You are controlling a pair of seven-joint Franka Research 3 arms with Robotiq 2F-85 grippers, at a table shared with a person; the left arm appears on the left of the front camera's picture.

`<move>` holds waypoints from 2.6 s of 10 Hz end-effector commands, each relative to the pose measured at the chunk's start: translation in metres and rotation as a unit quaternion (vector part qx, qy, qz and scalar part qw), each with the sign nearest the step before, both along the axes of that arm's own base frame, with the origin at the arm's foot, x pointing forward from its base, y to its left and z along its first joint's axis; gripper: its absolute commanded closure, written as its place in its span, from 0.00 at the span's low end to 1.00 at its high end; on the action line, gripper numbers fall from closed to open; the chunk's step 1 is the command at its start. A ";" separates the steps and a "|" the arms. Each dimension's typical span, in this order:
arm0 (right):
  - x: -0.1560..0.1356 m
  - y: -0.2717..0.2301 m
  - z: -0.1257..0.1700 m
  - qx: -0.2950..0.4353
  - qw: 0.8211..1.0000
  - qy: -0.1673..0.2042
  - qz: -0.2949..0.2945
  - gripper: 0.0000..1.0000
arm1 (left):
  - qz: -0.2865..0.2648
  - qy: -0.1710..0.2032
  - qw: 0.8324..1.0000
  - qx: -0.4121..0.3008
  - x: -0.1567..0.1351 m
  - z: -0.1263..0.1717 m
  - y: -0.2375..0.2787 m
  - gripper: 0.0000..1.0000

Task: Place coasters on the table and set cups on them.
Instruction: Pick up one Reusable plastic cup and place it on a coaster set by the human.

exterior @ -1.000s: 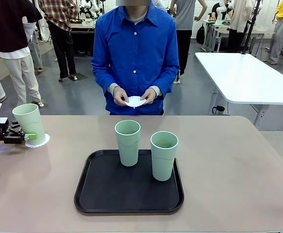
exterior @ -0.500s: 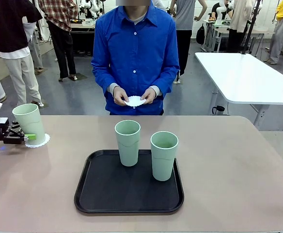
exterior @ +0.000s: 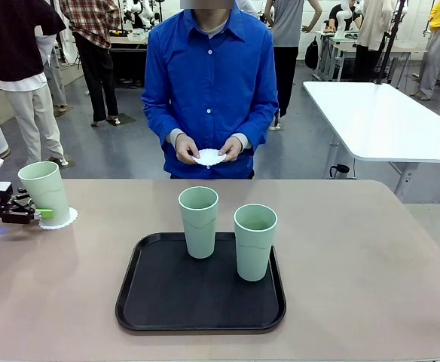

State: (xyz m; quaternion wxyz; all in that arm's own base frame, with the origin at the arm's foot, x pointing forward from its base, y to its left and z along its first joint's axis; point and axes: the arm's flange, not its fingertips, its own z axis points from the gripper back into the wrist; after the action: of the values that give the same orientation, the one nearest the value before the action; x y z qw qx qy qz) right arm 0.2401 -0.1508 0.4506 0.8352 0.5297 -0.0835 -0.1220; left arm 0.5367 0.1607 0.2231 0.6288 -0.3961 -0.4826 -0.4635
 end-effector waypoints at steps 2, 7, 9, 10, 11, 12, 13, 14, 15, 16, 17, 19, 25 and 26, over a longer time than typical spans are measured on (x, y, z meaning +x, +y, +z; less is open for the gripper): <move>0.000 0.000 0.000 0.005 1.000 -0.006 0.001 0.00 | -0.005 0.002 1.000 0.001 -0.006 0.010 0.016 0.00; 0.000 0.000 0.000 0.005 1.000 -0.006 0.001 0.00 | 0.017 -0.009 1.000 0.001 -0.010 0.014 0.046 0.00; 0.000 0.000 0.000 0.005 1.000 -0.006 0.001 0.00 | 0.026 -0.015 1.000 0.004 -0.015 0.018 0.055 0.00; 0.000 0.000 0.000 0.005 1.000 -0.006 0.001 0.00 | 0.030 -0.017 0.999 0.013 -0.019 0.021 0.060 0.00; 0.000 0.000 0.000 0.005 1.000 -0.006 0.001 0.00 | 0.037 -0.019 0.999 0.023 -0.027 0.025 0.065 0.00; 0.000 0.000 0.000 0.005 1.000 -0.006 0.001 0.00 | 0.044 -0.021 0.998 0.036 -0.037 0.033 0.071 0.00; 0.000 0.000 0.000 0.005 1.000 -0.006 0.001 0.00 | 0.054 -0.013 0.997 0.051 -0.049 0.040 0.070 0.00; 0.000 0.000 0.000 0.005 1.000 -0.006 0.001 0.00 | 0.085 0.003 0.993 0.079 -0.064 0.053 0.062 0.00; 0.000 0.000 0.000 0.005 1.000 -0.006 0.001 0.00 | 0.119 0.023 0.985 0.124 -0.080 0.071 0.052 0.00; 0.000 0.000 0.000 0.005 1.000 -0.006 0.001 0.00 | 0.155 0.046 0.974 0.161 -0.093 0.096 0.045 0.00; 0.000 0.000 0.000 0.005 1.000 -0.006 0.001 0.00 | 0.156 0.050 0.968 0.192 -0.104 0.118 0.035 0.00; 0.000 0.000 0.000 0.005 1.000 -0.006 0.001 0.00 | 0.176 0.067 0.954 0.233 -0.127 0.162 0.004 0.00; 0.000 0.000 0.000 0.005 1.000 -0.006 0.001 0.00 | 0.211 0.086 0.907 0.355 -0.167 0.257 -0.074 0.00; 0.000 0.000 0.000 0.005 1.000 -0.006 0.001 0.00 | 0.208 0.088 0.895 0.384 -0.174 0.263 -0.085 0.00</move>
State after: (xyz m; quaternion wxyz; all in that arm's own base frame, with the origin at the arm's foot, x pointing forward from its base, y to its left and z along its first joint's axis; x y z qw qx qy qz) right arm 0.2403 -0.1505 0.4506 0.8355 0.5294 -0.0830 -0.1217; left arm 0.3769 0.0876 0.4826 0.8455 -0.0765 -0.3069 -0.4301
